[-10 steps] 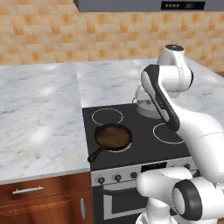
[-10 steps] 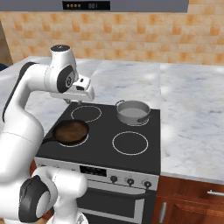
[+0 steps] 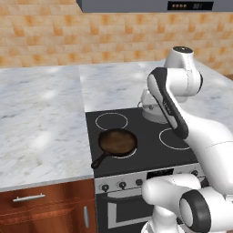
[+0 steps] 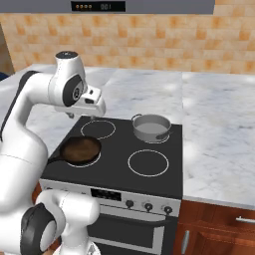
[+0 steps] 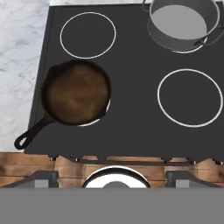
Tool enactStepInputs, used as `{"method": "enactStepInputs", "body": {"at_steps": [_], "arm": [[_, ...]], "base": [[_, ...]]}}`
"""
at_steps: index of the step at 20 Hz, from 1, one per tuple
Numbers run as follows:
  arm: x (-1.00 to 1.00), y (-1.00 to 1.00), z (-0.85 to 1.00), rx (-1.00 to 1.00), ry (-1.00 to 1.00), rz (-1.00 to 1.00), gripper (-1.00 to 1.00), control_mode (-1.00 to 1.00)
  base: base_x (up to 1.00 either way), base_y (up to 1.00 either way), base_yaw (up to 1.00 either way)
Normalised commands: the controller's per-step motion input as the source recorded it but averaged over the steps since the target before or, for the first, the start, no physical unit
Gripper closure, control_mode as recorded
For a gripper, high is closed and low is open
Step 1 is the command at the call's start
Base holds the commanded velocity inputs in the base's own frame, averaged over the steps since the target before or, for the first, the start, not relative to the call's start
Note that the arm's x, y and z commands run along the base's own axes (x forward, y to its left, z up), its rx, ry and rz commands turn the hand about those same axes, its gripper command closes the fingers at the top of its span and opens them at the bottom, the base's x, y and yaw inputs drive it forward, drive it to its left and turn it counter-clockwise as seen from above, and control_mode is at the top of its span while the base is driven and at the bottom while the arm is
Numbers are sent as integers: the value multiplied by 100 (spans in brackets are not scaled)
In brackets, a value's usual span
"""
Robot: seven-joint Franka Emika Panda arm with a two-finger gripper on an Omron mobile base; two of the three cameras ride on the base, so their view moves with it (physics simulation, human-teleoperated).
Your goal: Move the pot and pan from the stove into the sink.
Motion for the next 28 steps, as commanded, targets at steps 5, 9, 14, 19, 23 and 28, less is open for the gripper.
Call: {"method": "enactStepInputs", "body": {"at_steps": [5, 9, 14, 19, 23, 28], "arm": [[-67, 27, 0, 0, -16, 1, -100, -100], [-73, 40, 0, 0, -21, 1, -100, -100], [-69, 49, 0, 0, -20, 0, -100, -100], [-38, 59, -2, 0, -15, 0, -100, -100], [-3, 61, 0, 0, -7, -2, -100, -100], [1, 34, -1, 1, -1, -1, -100, -100]], "base": [[0, 0, 0], [0, 0, 0], [0, 0, 0], [0, 0, 0], [0, 0, 0], [0, 0, 0]]}}
